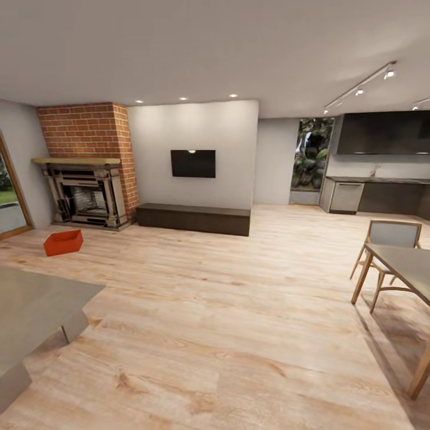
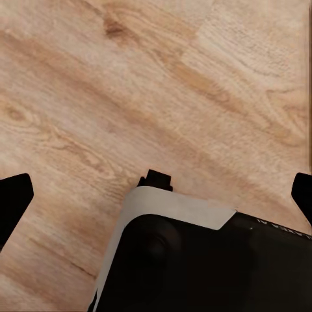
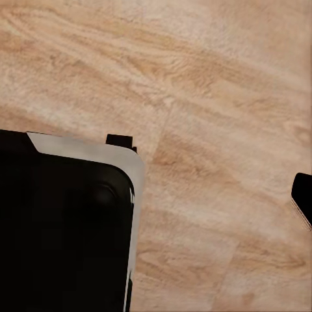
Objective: Move the two storage containers from the living room to the garage. In the garage, place one container on the floor and stack the other container on top of it (either order is fine).
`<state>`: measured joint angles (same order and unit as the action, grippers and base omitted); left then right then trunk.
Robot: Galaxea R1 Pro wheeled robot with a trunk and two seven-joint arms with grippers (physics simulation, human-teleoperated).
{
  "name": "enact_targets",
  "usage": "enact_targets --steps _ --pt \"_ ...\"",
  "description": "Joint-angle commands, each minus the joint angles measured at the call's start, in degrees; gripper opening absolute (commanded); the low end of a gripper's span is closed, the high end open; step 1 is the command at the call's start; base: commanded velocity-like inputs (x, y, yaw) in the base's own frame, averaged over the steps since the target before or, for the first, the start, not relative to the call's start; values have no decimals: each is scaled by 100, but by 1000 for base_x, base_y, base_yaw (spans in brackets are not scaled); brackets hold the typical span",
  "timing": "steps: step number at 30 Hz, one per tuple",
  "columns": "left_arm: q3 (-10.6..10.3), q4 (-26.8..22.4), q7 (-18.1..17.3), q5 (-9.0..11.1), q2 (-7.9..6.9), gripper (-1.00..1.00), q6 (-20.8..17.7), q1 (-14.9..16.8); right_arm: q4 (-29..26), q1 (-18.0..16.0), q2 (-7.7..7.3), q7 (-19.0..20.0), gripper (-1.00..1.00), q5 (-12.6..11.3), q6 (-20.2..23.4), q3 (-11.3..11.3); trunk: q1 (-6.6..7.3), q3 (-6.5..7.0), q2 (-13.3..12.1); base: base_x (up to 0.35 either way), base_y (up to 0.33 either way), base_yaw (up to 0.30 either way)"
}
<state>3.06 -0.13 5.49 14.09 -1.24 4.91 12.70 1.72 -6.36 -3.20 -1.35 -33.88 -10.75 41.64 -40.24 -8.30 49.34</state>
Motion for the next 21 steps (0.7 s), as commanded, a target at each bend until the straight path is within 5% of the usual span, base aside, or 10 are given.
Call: enact_targets --steps 1,21 --pt "28 4 5 6 1 100 17 4 13 -6 3 -5 100 -30 -23 46 -4 -8 6 323 0 0" --pt "28 4 -1 6 1 100 -2 4 13 -6 3 -5 100 -31 -23 46 -4 -8 6 323 0 0"
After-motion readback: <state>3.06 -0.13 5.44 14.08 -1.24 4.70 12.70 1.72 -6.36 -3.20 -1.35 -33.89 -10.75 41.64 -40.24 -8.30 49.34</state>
